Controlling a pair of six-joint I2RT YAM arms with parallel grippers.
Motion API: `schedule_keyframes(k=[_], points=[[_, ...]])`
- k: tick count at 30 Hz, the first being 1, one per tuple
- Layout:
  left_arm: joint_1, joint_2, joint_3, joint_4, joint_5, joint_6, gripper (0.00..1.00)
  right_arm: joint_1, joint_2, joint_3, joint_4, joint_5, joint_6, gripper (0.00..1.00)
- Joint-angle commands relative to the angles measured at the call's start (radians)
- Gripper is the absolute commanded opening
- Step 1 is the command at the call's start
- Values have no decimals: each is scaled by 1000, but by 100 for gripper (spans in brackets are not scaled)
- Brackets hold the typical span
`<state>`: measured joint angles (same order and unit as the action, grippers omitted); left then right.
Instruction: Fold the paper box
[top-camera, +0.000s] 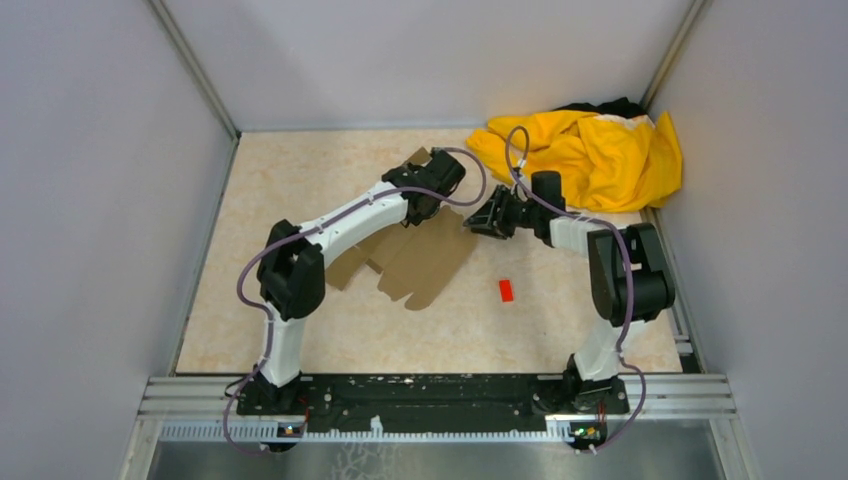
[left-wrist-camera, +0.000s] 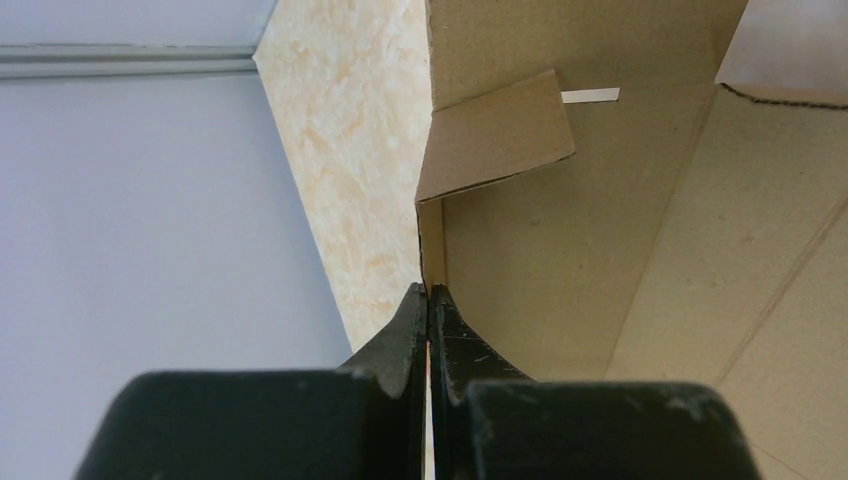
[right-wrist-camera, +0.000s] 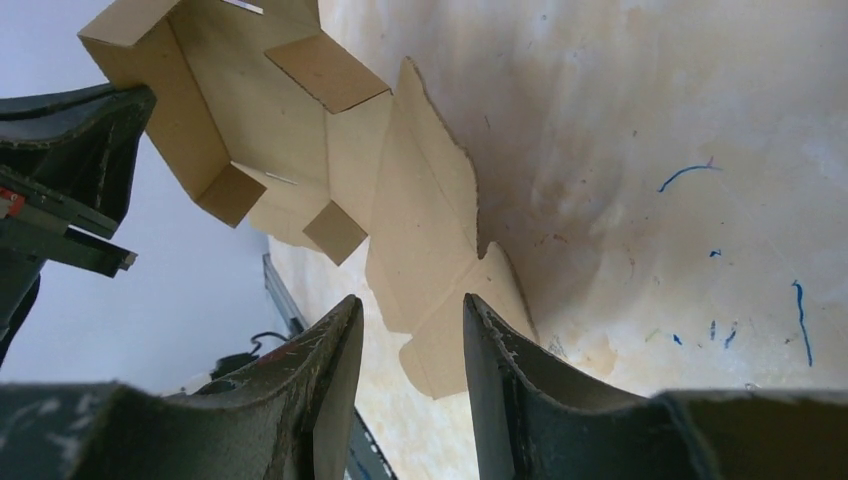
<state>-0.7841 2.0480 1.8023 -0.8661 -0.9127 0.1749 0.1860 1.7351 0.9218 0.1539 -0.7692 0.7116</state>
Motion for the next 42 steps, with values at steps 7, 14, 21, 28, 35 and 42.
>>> schedule_keyframes(k=[7, 14, 21, 28, 35, 42], points=[[-84, -19, -47, 128, -119, 153, 0, -58, 131, 25, 416, -134, 290, 40], [-126, -1, -59, 130, -158, 166, 0, -91, 197, 132, 438, -123, 350, 40], [-167, 22, -73, 134, -186, 177, 0, -158, 254, 210, 443, -87, 387, 39], [-188, 48, -78, 129, -194, 166, 0, -164, 384, 345, 530, -119, 485, 39], [-201, 82, -71, 126, -205, 164, 0, -152, 441, 403, 519, -155, 479, 38], [-217, 105, -67, 117, -210, 155, 0, -106, 482, 426, 481, -177, 442, 38]])
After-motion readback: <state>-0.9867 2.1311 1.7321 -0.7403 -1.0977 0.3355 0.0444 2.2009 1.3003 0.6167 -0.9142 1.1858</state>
